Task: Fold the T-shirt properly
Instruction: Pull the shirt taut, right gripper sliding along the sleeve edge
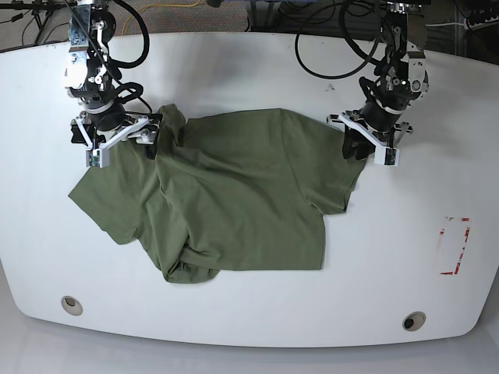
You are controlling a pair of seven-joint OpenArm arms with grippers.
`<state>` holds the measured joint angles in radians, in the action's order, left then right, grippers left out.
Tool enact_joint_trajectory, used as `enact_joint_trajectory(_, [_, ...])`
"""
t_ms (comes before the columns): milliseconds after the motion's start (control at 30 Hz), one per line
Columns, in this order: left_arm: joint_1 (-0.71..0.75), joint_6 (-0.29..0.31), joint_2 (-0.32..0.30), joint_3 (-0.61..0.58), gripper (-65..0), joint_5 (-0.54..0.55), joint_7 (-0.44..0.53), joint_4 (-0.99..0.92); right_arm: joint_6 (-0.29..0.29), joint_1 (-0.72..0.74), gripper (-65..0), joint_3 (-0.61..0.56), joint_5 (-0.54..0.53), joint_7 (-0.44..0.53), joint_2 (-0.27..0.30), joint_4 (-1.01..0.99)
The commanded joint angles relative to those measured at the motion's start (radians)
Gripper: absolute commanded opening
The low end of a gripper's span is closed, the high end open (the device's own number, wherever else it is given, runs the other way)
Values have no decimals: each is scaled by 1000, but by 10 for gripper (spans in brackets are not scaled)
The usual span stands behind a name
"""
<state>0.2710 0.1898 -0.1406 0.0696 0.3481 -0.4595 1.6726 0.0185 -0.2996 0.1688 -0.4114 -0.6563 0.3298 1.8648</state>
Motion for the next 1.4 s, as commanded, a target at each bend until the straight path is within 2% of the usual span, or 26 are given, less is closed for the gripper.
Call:
enact_joint_trajectory(0, [-7,-12,-8,9,-525,5,14,39,-7,13,0,6,3,30,18,25])
enact_joint_trajectory(67, [-6,-14,-13,9,-558,8,-1,49,-2,36,-3,-24,10,33,19,19])
enact_joint_trajectory(333, [0,-13,-35,13,-589,6,-2,60,-5,105,-4,-35,13,31,12,-38])
enact_joint_trajectory(400, [10,-8,-40,9,-600,9,7,56,-2,170,-2,-33,9,27,15,-126])
enact_joint_trajectory(800, [29,-7,-28,8,-584,11,-6,55,10,298,-3,-14,1,30,39,-321])
enact_joint_trajectory(1367, [64,-3,-18,42,-574,13,-17,57,32,393,-2,-6,-11,34,83,-518])
